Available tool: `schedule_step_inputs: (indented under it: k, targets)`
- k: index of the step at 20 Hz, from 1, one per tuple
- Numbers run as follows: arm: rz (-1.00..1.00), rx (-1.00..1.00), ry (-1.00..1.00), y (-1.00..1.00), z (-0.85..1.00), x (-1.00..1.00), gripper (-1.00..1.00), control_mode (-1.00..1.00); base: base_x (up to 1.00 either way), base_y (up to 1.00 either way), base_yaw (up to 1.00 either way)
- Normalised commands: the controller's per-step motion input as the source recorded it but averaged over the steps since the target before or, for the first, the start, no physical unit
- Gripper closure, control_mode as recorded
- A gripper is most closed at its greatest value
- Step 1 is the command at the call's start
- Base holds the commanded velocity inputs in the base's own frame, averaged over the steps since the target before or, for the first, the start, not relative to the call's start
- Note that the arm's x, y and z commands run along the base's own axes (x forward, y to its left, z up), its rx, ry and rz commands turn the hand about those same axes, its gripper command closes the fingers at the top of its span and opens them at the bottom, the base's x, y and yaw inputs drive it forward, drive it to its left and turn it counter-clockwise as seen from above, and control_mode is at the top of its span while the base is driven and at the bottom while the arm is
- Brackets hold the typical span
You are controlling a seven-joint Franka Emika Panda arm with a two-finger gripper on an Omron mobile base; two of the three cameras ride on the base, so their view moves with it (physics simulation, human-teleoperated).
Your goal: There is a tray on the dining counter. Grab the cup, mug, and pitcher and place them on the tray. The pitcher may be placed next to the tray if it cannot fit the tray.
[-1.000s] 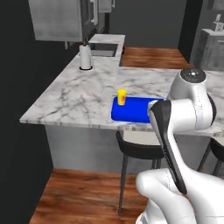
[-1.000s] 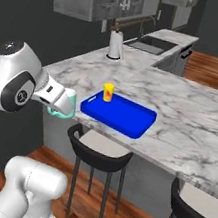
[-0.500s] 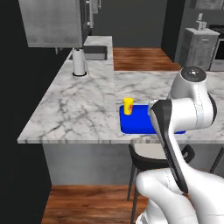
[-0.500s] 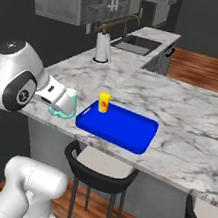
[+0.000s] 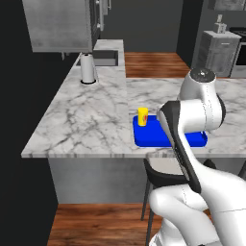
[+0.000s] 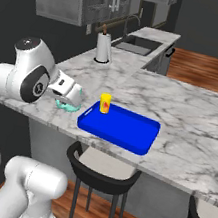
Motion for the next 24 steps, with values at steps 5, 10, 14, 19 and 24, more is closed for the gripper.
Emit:
schedule_step_inputs:
  k: [5,10,14,19,24]
  targets:
    - [0.16,0.03,0.01,-0.09,-0.12,0.84,1.00,-1.00,0.00,0.00,0.00]
    - [0.35,0.00,0.00,-0.06,-0.35,0.49,1.00,-1.00,0.00,0.00,0.00]
    - [0.54,0.01,-0.01,-0.45,-0.45,0.40,1.00,-1.00,0.00,0.00,0.00]
    - [0.51,0.00,0.00,-0.39,-0.50,0.56,1.00,-1.00,0.00,0.00,0.00]
    - [0.42,0.00,-0.01,-0.07,-0.46,0.59,1.00,-1.00,0.00,0.00,0.00]
